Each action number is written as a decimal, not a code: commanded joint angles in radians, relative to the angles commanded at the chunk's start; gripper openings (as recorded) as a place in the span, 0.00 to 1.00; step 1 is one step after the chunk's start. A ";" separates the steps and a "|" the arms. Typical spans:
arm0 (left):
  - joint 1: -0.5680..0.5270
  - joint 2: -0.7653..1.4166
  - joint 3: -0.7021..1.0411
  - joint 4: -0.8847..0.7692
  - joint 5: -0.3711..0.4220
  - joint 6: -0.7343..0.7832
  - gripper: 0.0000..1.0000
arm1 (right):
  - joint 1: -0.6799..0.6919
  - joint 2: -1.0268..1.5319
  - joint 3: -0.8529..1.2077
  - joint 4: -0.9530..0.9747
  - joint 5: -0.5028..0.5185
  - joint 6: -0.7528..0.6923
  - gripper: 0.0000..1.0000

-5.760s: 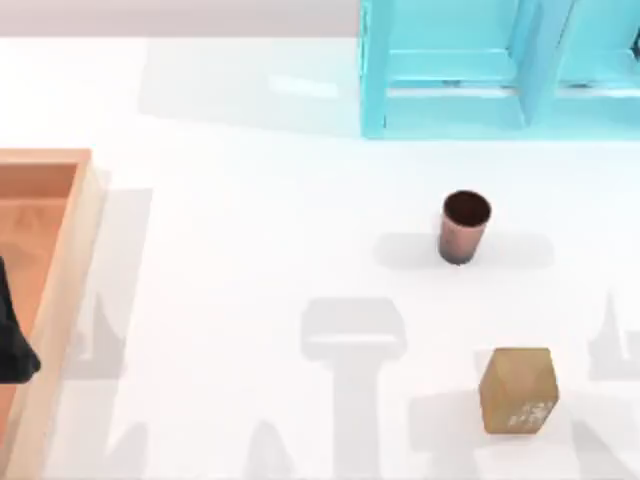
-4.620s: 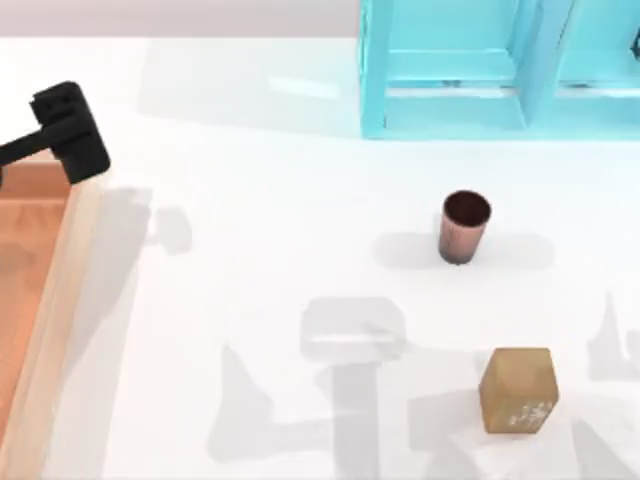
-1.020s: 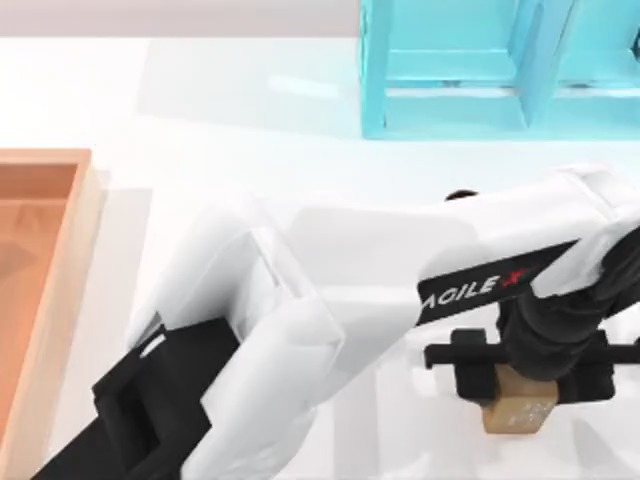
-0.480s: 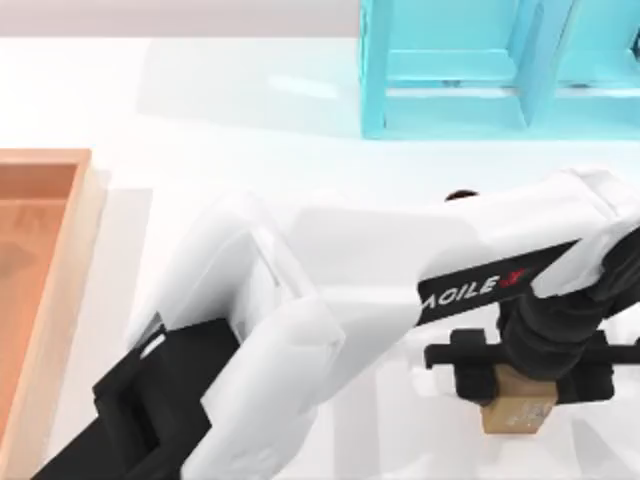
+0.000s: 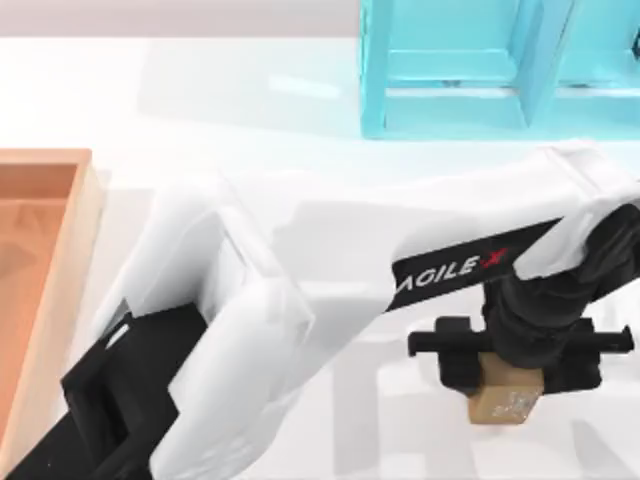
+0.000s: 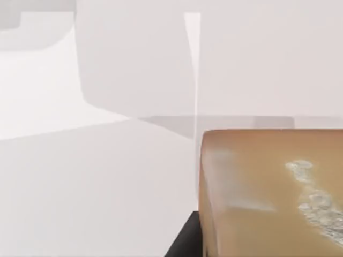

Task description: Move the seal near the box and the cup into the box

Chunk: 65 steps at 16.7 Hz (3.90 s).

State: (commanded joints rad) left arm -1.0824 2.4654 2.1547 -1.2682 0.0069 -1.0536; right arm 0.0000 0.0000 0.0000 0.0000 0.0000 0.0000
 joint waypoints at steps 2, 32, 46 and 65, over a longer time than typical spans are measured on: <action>0.025 -0.097 -0.073 -0.013 -0.001 0.022 0.00 | 0.000 0.000 0.000 0.000 0.000 0.000 1.00; 0.655 -0.500 -0.408 -0.081 -0.007 0.658 0.00 | 0.000 0.000 0.000 0.000 0.000 0.000 1.00; 0.746 -0.507 -0.563 0.071 -0.008 0.752 0.00 | 0.000 0.000 0.000 0.000 0.000 0.000 1.00; 0.749 -0.496 -0.652 0.163 -0.007 0.753 0.90 | 0.000 0.000 0.000 0.000 0.000 0.000 1.00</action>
State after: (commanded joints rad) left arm -0.3334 1.9692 1.5029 -1.1051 -0.0004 -0.3008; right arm 0.0000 0.0000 0.0000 0.0000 0.0000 0.0000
